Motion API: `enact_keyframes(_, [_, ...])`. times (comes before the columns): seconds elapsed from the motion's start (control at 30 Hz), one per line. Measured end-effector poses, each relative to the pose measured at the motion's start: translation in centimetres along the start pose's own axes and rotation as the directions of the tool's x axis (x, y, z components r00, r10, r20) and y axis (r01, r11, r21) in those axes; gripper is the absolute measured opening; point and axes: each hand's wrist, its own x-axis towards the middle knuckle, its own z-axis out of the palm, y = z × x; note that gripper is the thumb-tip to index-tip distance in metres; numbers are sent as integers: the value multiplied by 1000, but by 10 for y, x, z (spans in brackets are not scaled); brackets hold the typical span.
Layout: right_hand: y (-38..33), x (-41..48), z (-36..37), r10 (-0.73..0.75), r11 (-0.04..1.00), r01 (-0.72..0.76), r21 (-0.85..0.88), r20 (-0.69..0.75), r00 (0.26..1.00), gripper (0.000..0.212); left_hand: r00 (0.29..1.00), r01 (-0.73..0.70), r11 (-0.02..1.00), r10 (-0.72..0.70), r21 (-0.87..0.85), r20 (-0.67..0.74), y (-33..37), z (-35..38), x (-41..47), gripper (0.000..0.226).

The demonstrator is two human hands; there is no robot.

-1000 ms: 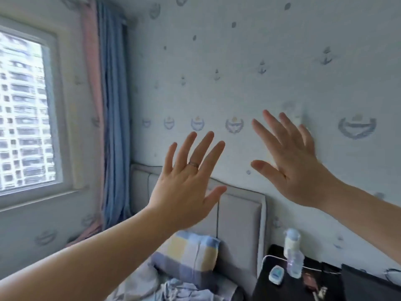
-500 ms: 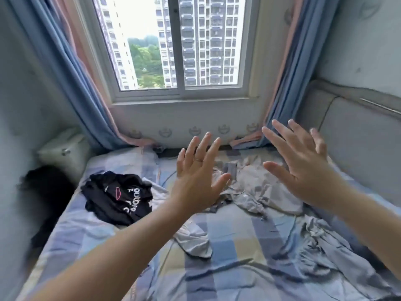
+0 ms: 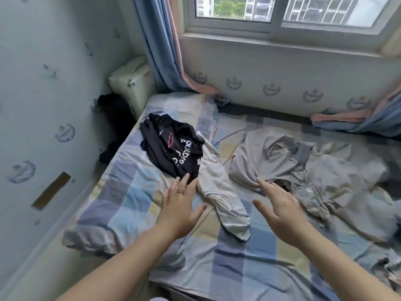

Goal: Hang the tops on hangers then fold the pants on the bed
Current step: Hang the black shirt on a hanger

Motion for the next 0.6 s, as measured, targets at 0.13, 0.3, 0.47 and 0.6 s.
enact_keyframes(0.13, [-22, 48, 47, 28, 1000, -28, -3, 46, 999, 62, 995, 58, 998, -58, -4, 79, -68, 11, 26, 74])
enact_keyframes(0.3, [-76, 125, 112, 116, 993, -118, 14, 94, 989, 61, 982, 109, 994, -104, -23, 157, -166, 13, 82, 73])
enact_keyframes(0.47, [-107, 227, 215, 148, 988, -155, 21, 185, 971, 65, 959, 207, 977, -193, -50, 206, -280, 60, 154, 72])
enact_keyframes(0.6, [-105, 314, 320, 178, 974, -202, 98, 211, 961, 70, 920, 250, 967, -223, -45, 323, -366, 138, 209, 76])
